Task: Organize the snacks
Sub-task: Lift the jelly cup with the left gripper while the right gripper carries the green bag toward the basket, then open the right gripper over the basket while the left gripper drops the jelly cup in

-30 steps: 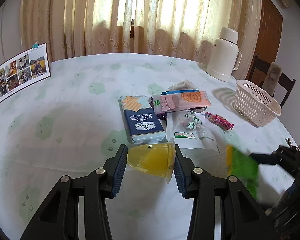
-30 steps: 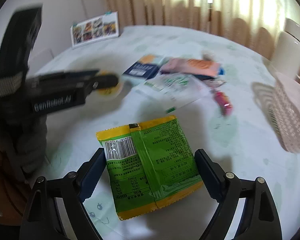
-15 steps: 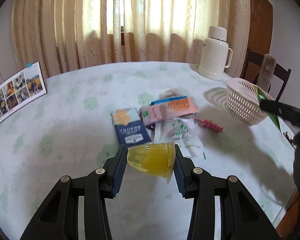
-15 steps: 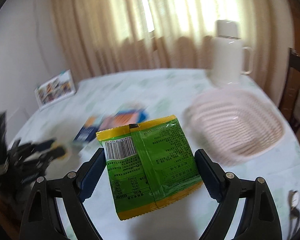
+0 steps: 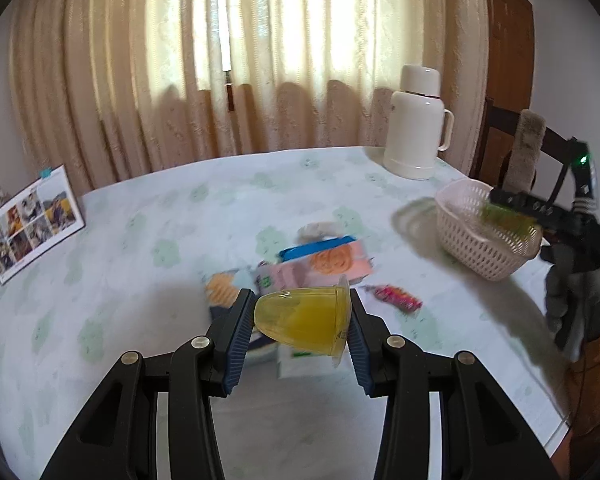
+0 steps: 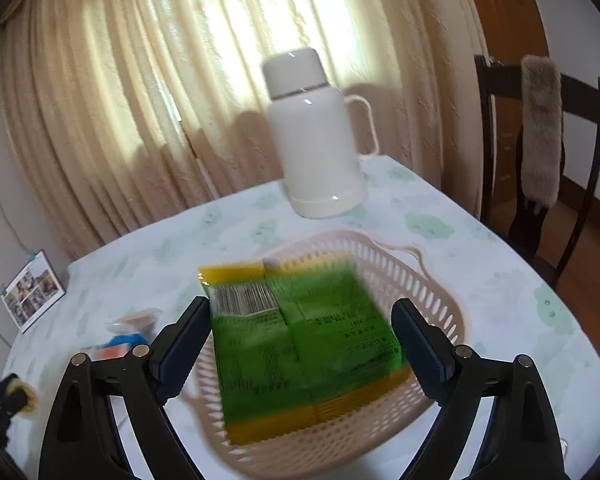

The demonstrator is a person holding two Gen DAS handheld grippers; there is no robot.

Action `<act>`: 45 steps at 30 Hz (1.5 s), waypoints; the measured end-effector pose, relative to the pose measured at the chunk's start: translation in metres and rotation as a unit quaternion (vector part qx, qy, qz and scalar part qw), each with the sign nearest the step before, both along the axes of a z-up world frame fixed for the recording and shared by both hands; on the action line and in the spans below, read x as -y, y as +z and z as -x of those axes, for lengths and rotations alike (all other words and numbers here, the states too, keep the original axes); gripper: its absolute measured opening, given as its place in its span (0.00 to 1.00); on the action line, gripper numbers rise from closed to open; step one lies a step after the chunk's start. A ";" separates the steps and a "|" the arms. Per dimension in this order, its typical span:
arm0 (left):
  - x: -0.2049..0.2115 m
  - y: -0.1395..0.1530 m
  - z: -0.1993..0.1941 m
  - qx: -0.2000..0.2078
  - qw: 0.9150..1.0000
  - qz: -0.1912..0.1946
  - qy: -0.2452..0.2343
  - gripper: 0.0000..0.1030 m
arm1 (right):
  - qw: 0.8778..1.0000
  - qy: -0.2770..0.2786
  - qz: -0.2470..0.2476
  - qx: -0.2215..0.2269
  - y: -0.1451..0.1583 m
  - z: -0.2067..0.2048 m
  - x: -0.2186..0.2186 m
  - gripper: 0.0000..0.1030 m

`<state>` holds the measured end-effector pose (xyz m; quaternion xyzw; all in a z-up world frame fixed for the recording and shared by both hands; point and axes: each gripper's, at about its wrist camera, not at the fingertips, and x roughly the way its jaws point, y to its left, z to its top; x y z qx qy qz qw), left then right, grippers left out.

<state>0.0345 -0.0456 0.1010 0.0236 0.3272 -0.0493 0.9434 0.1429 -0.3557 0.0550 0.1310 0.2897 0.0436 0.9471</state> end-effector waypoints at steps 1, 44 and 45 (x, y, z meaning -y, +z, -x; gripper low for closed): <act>0.006 0.003 -0.003 0.001 1.000 -0.003 -0.005 0.39 | 1.000 -0.001 -0.005 0.000 -0.003 -0.002 0.000 0.89; 0.163 0.010 -0.123 -0.030 0.994 0.022 -0.107 0.77 | 0.982 -0.136 -0.098 0.082 0.010 0.056 0.065 0.91; 0.156 0.013 -0.120 -0.025 0.994 0.021 -0.100 0.77 | 0.983 -0.130 -0.095 0.086 0.011 0.056 0.063 0.91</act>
